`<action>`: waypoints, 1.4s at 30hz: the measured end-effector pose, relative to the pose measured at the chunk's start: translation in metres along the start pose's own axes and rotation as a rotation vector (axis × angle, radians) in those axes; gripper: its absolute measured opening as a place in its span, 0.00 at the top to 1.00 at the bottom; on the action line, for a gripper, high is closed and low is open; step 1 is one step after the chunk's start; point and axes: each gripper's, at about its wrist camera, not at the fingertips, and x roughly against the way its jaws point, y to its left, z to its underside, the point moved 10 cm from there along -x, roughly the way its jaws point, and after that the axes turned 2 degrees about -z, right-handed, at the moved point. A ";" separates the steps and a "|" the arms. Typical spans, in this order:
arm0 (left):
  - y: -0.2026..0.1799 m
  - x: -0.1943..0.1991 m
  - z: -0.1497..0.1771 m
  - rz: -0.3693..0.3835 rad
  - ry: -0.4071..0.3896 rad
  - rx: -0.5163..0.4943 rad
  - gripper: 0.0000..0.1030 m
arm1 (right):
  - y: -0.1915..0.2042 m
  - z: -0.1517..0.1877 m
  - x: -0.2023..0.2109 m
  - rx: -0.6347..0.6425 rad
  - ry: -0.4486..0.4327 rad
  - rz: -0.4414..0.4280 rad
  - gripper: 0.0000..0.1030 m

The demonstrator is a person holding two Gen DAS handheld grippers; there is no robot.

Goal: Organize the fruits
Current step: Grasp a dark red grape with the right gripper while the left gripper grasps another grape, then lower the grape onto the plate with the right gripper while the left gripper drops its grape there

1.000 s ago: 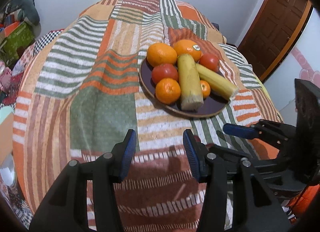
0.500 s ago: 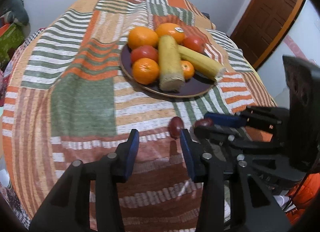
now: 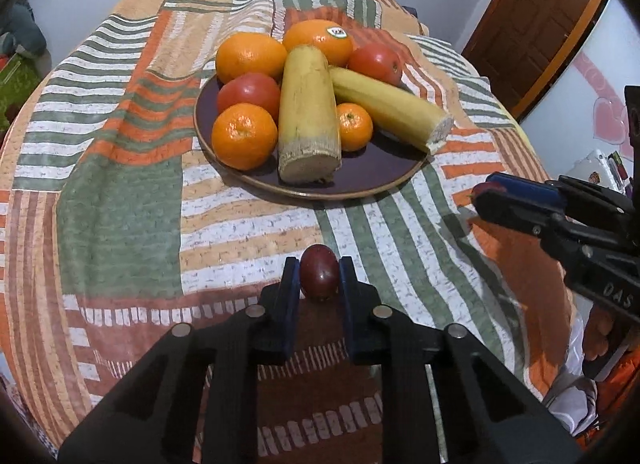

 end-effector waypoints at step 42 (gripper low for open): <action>-0.039 -0.015 -0.122 0.021 -0.118 -0.104 0.82 | -0.054 -0.074 -0.039 0.007 -0.081 0.026 0.78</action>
